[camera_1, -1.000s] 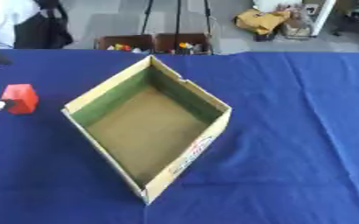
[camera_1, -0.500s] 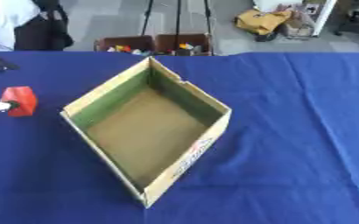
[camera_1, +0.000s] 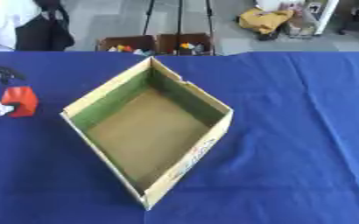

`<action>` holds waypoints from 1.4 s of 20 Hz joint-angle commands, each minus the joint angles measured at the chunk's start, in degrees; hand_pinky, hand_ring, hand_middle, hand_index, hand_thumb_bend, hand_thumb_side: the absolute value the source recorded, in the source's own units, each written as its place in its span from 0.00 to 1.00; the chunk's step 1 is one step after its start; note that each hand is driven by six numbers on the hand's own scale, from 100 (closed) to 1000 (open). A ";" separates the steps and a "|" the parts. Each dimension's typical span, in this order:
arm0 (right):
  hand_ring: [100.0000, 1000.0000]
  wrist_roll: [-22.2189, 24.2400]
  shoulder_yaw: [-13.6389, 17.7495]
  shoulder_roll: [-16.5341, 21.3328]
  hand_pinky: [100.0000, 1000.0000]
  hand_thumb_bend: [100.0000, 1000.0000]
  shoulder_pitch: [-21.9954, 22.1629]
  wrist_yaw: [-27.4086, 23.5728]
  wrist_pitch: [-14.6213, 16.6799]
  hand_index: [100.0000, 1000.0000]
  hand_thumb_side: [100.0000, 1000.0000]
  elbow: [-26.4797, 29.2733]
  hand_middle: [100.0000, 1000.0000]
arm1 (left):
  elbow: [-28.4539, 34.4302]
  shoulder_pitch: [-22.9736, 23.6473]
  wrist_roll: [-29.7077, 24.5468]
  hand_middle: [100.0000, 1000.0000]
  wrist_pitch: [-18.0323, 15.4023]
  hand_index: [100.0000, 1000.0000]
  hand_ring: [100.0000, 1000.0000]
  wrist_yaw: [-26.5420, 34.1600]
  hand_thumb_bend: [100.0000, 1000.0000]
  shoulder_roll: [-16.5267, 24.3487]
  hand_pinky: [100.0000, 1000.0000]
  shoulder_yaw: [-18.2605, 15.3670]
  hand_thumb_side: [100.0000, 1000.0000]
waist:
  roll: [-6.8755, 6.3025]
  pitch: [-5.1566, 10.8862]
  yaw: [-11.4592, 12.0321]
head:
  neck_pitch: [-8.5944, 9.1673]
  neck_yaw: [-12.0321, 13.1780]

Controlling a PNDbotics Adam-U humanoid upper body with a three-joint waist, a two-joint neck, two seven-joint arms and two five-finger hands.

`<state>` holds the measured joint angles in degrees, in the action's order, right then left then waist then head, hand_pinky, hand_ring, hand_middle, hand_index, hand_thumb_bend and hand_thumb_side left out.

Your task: Pick up objects on the table and place them in the box.

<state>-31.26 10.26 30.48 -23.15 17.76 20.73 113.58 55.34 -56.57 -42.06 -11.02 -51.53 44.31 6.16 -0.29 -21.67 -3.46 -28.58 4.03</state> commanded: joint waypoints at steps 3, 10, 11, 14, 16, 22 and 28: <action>0.72 0.17 0.29 1.59 0.75 0.00 -0.70 -0.71 0.27 0.79 0.75 1.01 0.78 | 1.65 -1.25 -2.69 0.98 1.29 1.00 0.88 -1.12 0.12 1.48 0.77 -1.60 0.35 | -0.92 -0.28 -0.36 | 1.04 0.75; 0.72 0.00 0.36 1.47 0.75 0.00 -0.83 -0.87 0.33 0.79 0.74 1.01 0.78 | 0.64 -0.80 -4.74 0.97 2.15 1.00 0.88 -1.71 0.10 1.39 0.77 -2.03 0.33 | -1.00 -0.98 -0.88 | 1.60 1.27; 0.72 -0.04 0.38 1.47 0.75 0.00 -0.86 -0.89 0.34 0.79 0.74 1.01 0.78 | 0.47 -0.72 -5.06 0.97 2.19 1.00 0.88 -1.71 0.10 1.40 0.77 -2.00 0.33 | -1.00 -1.09 -0.95 | 1.63 1.42; 0.72 -0.19 0.42 1.45 0.75 0.00 -0.90 -0.92 0.36 0.79 0.74 1.01 0.78 | 0.24 -0.58 -6.08 0.95 2.34 1.00 0.88 -1.83 0.09 1.42 0.77 -1.89 0.33 | -0.98 -1.32 -1.03 | 1.64 1.58; 0.72 -0.31 0.44 1.41 0.75 0.00 -0.89 -0.95 0.35 0.79 0.74 1.01 0.78 | 0.28 -0.54 -6.41 0.94 2.38 1.00 0.87 -1.78 0.09 1.35 0.75 -1.89 0.33 | -0.94 -1.47 -1.07 | 1.66 1.60; 0.72 -0.65 0.53 1.38 0.75 0.00 -0.90 -0.96 0.31 0.78 0.74 1.01 0.78 | 0.54 -0.43 -5.87 0.81 0.92 1.00 0.78 -0.10 0.08 1.14 0.68 -1.87 0.32 | -0.84 -1.75 -1.21 | 1.68 1.69; 0.72 -0.75 0.53 1.36 0.75 0.00 -0.90 -0.92 0.30 0.78 0.74 1.01 0.78 | 0.38 -0.35 -5.26 0.81 0.53 1.00 0.78 0.45 0.08 1.18 0.68 -1.81 0.32 | -0.85 -1.79 -1.26 | 1.68 1.73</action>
<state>-31.77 10.21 30.48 -23.47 17.45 21.05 113.58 55.35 -56.45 -47.40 -10.27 -51.40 44.31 4.67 -0.42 -23.69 -4.61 -27.58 5.57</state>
